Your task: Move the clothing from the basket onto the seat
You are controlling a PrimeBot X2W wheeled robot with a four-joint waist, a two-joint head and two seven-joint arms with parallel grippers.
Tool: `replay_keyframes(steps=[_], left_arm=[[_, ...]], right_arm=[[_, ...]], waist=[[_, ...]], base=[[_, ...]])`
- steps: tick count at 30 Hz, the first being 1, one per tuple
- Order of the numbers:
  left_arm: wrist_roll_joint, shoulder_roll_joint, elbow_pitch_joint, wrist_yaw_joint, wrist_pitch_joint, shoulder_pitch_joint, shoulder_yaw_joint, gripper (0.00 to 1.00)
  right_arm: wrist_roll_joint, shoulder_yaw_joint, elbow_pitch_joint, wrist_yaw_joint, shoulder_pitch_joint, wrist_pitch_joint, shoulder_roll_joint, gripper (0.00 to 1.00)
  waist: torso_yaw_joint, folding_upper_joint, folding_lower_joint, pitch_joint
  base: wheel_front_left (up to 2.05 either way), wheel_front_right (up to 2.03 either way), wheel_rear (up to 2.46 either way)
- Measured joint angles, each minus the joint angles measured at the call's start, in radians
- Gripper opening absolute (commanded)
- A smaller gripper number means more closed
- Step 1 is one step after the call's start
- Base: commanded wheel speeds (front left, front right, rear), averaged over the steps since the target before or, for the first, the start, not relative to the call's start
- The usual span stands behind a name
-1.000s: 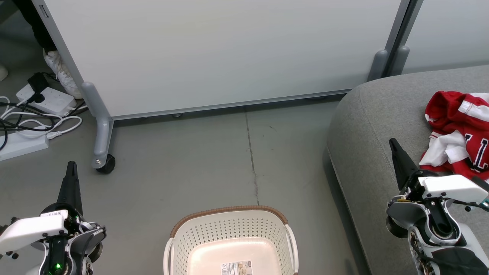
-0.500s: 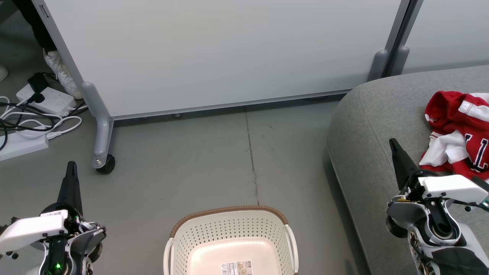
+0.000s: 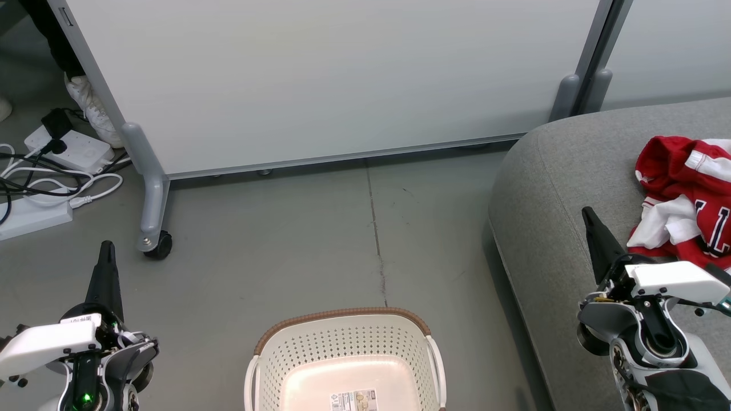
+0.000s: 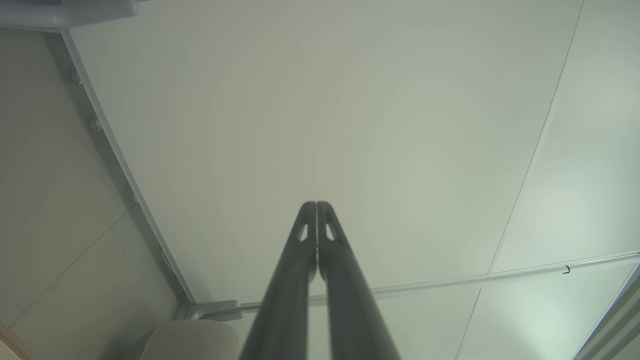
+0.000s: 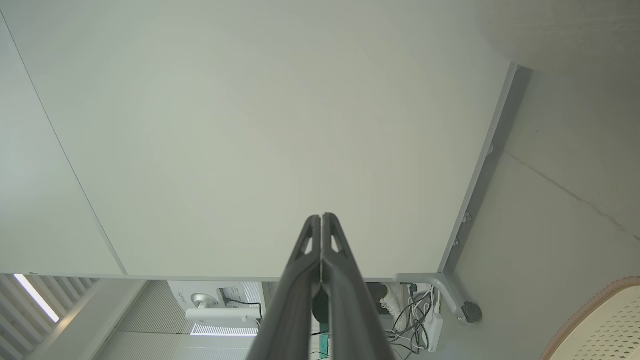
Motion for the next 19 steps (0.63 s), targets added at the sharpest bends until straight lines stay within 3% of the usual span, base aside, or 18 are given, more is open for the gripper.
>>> replay_keyframes(steps=[19], left_arm=[[0.0,0.0,0.0,0.0,0.0,0.0,0.0,0.0]], right_arm=[[0.0,0.0,0.0,0.0,0.0,0.0,0.0,0.0]], waist=[[0.0,0.0,0.0,0.0]], base=[[0.0,0.0,0.0]])
